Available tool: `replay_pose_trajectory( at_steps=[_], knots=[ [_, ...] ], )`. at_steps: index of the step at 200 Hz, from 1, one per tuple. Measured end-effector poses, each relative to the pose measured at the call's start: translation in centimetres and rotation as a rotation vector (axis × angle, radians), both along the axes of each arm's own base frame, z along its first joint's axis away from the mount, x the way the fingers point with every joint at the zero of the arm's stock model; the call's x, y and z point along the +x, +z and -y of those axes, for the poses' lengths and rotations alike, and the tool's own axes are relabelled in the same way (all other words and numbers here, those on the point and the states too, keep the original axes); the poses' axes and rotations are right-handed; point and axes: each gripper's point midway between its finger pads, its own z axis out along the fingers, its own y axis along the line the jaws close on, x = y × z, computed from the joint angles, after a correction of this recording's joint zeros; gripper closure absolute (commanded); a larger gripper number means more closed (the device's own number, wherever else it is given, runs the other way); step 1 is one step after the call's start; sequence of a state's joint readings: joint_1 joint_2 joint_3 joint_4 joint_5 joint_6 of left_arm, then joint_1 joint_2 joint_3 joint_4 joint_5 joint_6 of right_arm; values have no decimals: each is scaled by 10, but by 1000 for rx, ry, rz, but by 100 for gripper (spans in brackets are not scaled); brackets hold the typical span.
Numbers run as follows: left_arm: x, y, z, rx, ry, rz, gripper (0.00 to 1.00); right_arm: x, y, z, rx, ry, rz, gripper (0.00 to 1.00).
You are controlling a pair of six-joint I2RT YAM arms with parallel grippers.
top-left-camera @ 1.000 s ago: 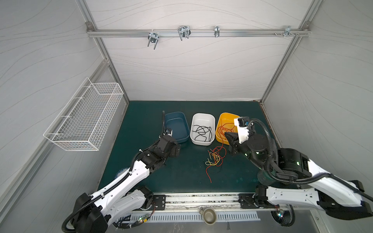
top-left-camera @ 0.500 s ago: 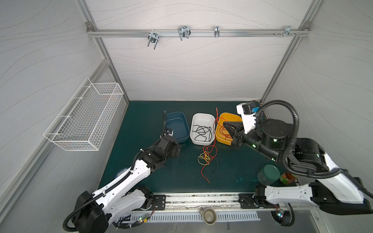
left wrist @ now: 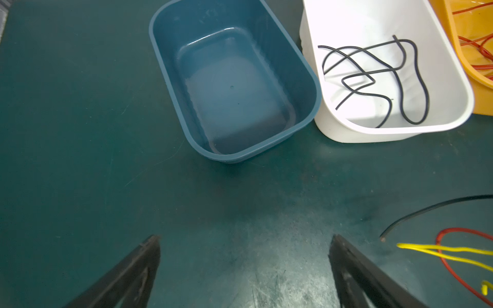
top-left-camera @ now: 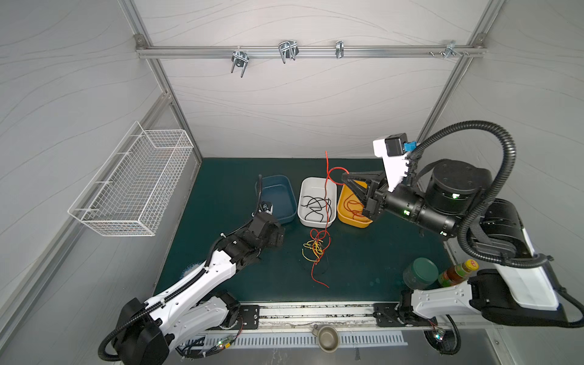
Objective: Untangle the cables
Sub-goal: 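Lift the red wire high with the right gripper, pulling it from the tangle, then grasp a black wire with the left gripper while right holds the red wire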
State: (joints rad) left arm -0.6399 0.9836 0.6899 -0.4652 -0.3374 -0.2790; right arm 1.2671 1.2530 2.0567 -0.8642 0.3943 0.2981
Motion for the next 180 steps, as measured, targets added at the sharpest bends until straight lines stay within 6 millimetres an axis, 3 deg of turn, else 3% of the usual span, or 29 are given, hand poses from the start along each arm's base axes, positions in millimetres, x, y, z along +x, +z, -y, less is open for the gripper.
replay_pose_trajectory(
  at_steps=[37, 86, 127, 180],
  knots=[
    [-14, 13, 23, -117, -108, -3, 0, 1, -2, -4, -11, 16, 3, 100],
    [-54, 53, 84, -370, -428, 44, 0, 10, -20, -12, -45, 33, -37, 100],
    [-83, 40, 114, -402, -607, -54, 3, 7, -24, -17, -40, 68, -66, 100],
    [-83, 11, 126, -365, -615, -178, 10, 0, -25, -24, -15, 112, -103, 100]
  ],
)
